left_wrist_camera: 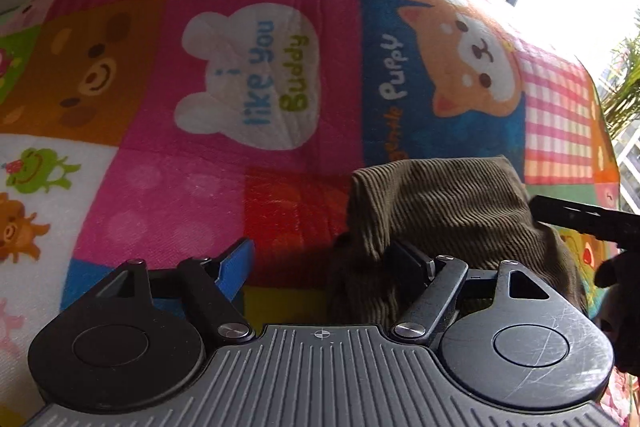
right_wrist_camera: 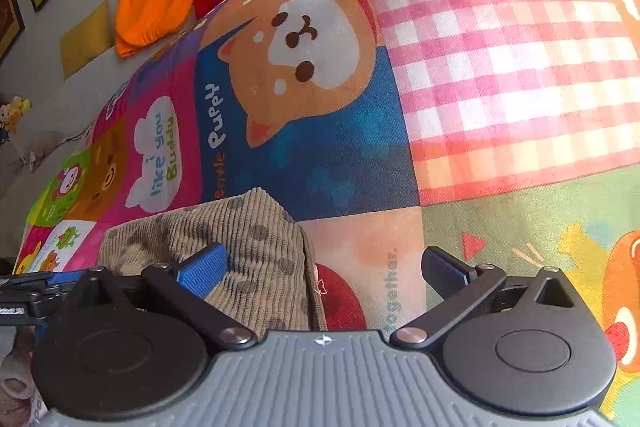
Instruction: Fold clothes
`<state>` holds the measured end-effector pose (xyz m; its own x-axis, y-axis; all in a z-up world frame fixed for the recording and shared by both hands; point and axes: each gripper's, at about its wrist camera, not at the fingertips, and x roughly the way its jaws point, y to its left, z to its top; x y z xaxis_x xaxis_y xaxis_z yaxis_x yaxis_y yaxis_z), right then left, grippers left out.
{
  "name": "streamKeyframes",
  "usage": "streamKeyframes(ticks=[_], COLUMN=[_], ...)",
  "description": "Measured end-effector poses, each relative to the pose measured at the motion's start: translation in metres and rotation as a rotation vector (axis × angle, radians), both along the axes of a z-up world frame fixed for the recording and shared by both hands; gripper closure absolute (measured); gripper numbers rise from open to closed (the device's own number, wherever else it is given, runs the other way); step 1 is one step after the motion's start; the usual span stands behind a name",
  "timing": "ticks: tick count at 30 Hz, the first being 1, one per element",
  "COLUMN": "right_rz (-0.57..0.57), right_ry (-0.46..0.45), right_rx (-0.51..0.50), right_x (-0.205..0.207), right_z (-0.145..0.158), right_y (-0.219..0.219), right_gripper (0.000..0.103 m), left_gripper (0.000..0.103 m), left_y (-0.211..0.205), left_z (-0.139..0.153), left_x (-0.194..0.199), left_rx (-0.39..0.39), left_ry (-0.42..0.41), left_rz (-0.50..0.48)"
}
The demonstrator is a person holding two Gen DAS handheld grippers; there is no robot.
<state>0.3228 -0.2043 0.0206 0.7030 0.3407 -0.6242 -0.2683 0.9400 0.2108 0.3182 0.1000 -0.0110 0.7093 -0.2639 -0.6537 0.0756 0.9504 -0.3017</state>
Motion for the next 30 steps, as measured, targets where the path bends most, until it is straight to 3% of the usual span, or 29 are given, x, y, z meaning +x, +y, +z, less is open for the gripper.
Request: streamKeyframes(ticks=[5,9,11,14,17,20,23,26,30], right_rz=[0.207,0.300,0.256,0.238,0.236,0.233,0.218,0.230,0.282], right_ry=[-0.103,-0.084,-0.079,0.004,0.028,0.010,0.008,0.062,0.044], right_rx=[-0.048,-0.255,-0.209,-0.147,-0.112,-0.127,-0.127,-0.065,-0.039], right_x=[-0.061,-0.089,-0.092,-0.082,-0.080,-0.083,-0.086,-0.085,-0.091], right_z=[0.012,-0.020,-0.025,-0.026,-0.029,-0.028,-0.027,-0.030,-0.033], right_y=[0.005,0.031,0.028,0.021,0.017,0.019,0.020,0.011,0.001], right_gripper=[0.000,0.000,0.000,0.000,0.000,0.000,0.000,0.000,0.000], left_gripper=[0.020,0.019,0.023,0.024,0.019,0.014,0.014,0.015,0.015], left_y=[0.004,-0.005,-0.003,-0.002,-0.011,-0.030,-0.048,-0.051,-0.050], left_z=[-0.002,0.000,0.008,0.031,0.051,0.045,0.024,-0.001,0.003], left_x=[0.006,0.008,0.003,-0.012,-0.022,-0.019,-0.005,0.008,-0.002], left_rx=[0.033,0.070,0.036,-0.034,-0.179,-0.291,-0.277,-0.277,-0.230], left_ry=[-0.011,-0.017,-0.021,-0.080,-0.146,-0.130,-0.072,-0.025,-0.042], left_rz=[0.010,0.020,0.040,0.024,-0.090,-0.208,-0.208,-0.177,-0.164])
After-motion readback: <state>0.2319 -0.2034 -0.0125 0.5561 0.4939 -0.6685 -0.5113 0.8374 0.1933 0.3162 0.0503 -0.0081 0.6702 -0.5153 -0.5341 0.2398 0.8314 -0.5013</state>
